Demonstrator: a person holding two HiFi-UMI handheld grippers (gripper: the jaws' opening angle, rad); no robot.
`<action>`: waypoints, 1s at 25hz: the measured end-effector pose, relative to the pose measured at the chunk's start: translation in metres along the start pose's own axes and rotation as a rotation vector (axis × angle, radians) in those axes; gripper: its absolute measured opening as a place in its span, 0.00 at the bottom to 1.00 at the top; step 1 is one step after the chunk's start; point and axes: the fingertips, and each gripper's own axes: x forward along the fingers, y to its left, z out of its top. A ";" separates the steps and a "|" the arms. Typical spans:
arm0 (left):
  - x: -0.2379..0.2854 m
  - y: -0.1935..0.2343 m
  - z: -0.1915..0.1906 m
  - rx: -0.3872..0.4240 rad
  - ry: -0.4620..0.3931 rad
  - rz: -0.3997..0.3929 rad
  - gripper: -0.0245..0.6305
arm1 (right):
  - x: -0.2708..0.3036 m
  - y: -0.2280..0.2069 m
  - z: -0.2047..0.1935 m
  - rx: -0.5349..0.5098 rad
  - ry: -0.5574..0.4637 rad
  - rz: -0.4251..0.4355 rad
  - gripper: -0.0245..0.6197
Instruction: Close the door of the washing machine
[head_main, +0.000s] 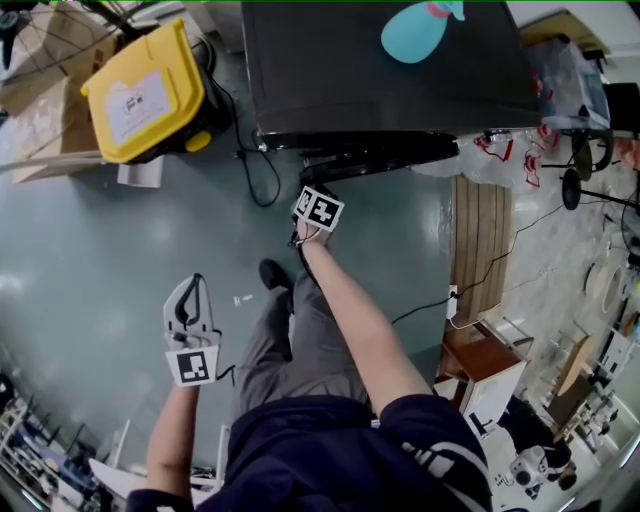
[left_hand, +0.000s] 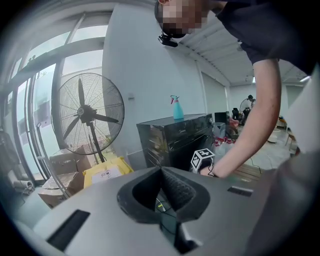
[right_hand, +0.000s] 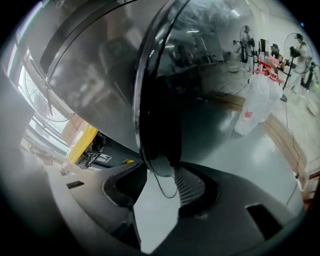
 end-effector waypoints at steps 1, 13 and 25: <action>0.001 0.001 0.000 -0.001 -0.003 0.002 0.07 | 0.001 0.001 0.002 -0.006 -0.002 -0.002 0.33; 0.006 0.007 -0.008 0.011 0.014 0.014 0.07 | 0.012 0.011 0.023 -0.070 -0.031 0.006 0.33; 0.008 0.009 -0.019 0.009 0.037 0.013 0.07 | 0.010 0.012 0.021 -0.219 -0.016 0.125 0.30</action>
